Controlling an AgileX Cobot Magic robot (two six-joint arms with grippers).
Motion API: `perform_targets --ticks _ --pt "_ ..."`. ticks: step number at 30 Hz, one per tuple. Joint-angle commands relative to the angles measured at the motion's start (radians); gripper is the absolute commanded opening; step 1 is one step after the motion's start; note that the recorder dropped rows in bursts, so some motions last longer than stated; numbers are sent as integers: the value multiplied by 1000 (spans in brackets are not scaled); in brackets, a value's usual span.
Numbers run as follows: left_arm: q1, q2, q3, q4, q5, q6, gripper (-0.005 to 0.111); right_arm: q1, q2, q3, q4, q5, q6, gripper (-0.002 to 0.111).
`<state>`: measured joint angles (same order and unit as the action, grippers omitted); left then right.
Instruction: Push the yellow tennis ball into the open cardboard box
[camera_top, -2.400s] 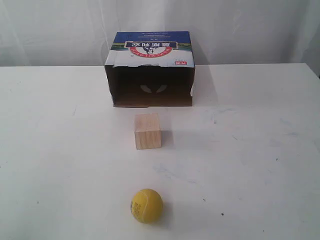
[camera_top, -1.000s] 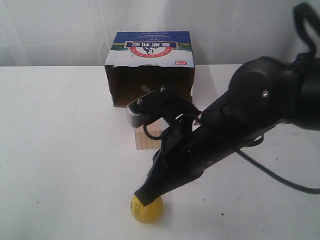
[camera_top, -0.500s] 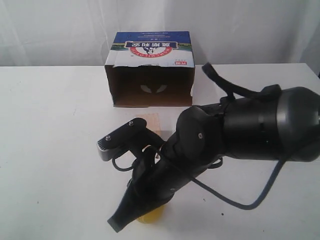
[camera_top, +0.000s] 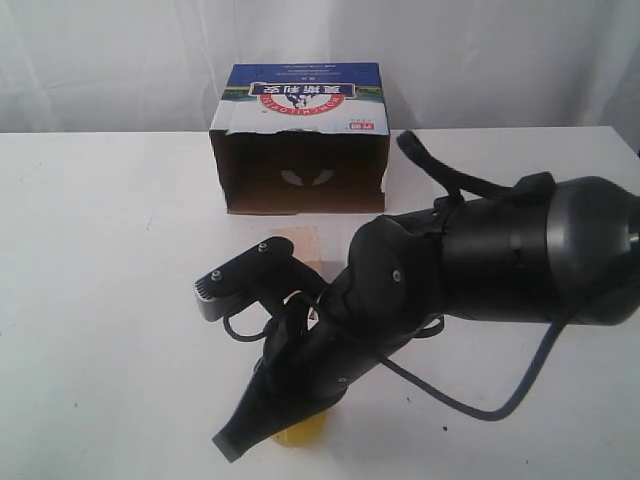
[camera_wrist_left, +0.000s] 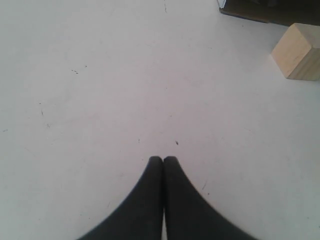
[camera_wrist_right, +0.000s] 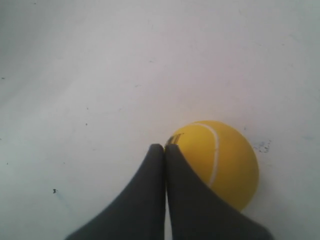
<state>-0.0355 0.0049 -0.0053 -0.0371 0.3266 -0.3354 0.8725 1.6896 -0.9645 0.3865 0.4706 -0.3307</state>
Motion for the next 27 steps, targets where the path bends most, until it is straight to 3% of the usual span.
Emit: perform_targets --ticks 1,8,27 --pt "-6 -5 5 -4 36 3 0 5 7 -1 -42 -7 54 0" --pt "-6 -5 5 -4 36 3 0 3 14 -1 -55 -2 73 0" --pt "-6 -5 5 -4 36 3 0 -144 14 0 -176 37 160 0"
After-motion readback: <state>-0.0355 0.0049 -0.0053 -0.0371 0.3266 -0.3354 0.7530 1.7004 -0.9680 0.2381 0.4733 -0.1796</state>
